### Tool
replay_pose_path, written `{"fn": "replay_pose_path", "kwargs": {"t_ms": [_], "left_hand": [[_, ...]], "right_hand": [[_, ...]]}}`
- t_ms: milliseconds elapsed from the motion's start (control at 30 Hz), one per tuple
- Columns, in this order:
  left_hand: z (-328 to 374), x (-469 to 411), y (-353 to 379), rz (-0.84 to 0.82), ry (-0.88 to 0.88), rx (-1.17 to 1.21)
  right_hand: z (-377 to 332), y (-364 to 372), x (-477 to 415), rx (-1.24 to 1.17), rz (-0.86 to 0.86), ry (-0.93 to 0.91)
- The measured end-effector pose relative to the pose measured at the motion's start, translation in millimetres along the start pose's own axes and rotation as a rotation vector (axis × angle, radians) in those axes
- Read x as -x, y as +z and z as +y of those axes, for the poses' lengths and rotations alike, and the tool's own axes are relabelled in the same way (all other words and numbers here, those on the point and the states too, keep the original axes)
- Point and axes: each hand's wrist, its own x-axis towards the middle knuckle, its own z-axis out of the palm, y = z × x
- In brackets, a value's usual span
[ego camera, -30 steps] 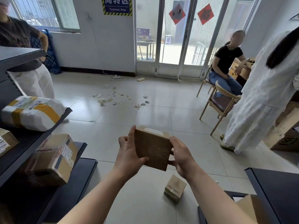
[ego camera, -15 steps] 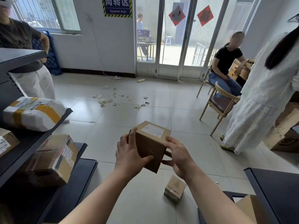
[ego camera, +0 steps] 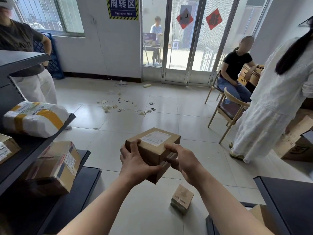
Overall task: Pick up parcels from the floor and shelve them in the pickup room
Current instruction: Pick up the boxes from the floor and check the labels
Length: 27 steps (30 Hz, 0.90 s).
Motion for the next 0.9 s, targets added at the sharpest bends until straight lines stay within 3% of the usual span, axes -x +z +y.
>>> {"fn": "replay_pose_path", "kwargs": {"t_ms": [200, 300, 667, 900], "left_hand": [[-14, -6, -14, -0.117, 0.071, 0.030], [-18, -9, -23, -0.183, 0.129, 0.034], [-20, -17, -46, -0.332, 0.439, -0.063], [-18, -18, -47, -0.393, 0.557, -0.090]], "right_hand": [[8, -31, -22, 0.833, 0.052, -0.161], [4, -43, -31, 1.053, 0.002, -0.225], [-30, -68, -53, 1.491, -0.264, -0.148], [-34, -75, -49, 1.558, -0.346, -0.102]]}}
